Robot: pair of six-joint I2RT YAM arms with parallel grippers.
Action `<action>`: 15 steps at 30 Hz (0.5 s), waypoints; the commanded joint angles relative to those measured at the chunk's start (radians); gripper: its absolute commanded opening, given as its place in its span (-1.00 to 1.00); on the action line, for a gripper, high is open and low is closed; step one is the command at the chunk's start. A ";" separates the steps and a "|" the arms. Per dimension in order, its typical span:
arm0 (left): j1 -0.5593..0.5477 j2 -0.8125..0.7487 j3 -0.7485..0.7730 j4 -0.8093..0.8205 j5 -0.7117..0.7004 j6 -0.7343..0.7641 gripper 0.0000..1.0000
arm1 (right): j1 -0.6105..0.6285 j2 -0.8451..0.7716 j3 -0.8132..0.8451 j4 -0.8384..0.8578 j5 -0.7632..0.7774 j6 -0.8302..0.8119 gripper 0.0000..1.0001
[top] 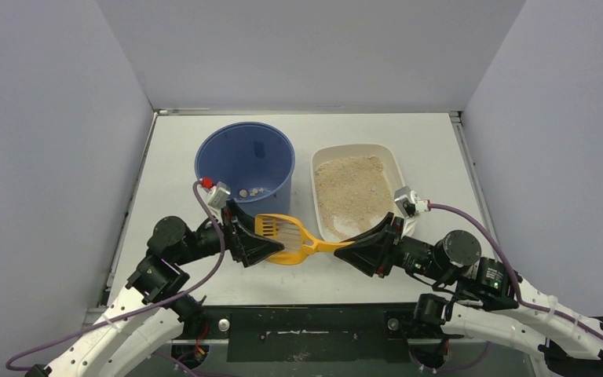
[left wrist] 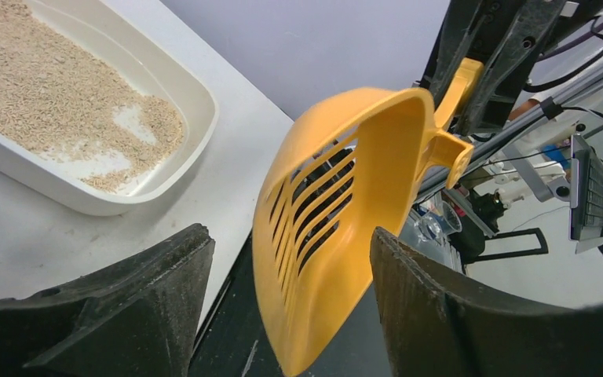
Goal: Clean the litter box
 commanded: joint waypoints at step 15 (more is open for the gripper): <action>0.004 0.112 0.309 -0.259 -0.309 0.198 0.63 | 0.004 0.083 0.361 -0.342 0.414 -0.085 -1.00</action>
